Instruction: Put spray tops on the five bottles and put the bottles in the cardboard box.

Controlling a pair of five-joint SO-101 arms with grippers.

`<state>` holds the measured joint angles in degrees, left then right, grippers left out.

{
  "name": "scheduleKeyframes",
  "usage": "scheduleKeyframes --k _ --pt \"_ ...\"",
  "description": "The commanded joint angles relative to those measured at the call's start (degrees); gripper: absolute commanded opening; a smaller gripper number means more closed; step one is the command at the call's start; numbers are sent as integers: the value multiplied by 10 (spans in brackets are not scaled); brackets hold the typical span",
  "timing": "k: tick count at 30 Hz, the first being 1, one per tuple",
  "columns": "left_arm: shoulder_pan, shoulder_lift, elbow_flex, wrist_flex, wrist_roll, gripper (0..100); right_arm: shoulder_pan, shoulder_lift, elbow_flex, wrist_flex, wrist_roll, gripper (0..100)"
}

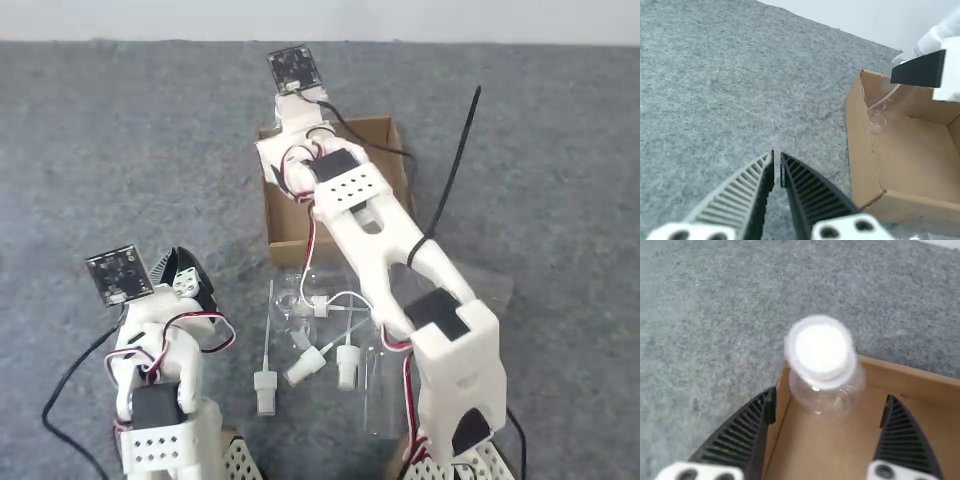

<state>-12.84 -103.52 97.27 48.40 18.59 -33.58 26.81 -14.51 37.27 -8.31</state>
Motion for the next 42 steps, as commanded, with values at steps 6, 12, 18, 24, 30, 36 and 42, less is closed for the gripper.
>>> scheduleKeyframes --k 6,12,18,24,30,36,42 --pt "-4 -8 -7 0 0 12 -9 -124 -39 124 -2 269" --pt "-4 -8 -7 0 0 12 -8 -182 -39 215 -2 268" --pt "-4 -8 -7 0 0 12 -18 -228 -38 302 -3 268" --pt "-4 -8 -7 0 0 12 -29 -264 -38 391 -3 268" --pt "-4 -8 -7 0 0 12 -58 -312 -38 482 -3 267" --pt "-4 -8 -7 0 0 12 -90 -366 -38 549 -2 267" --pt "-4 -8 -7 0 0 12 -125 -389 -38 612 56 267"
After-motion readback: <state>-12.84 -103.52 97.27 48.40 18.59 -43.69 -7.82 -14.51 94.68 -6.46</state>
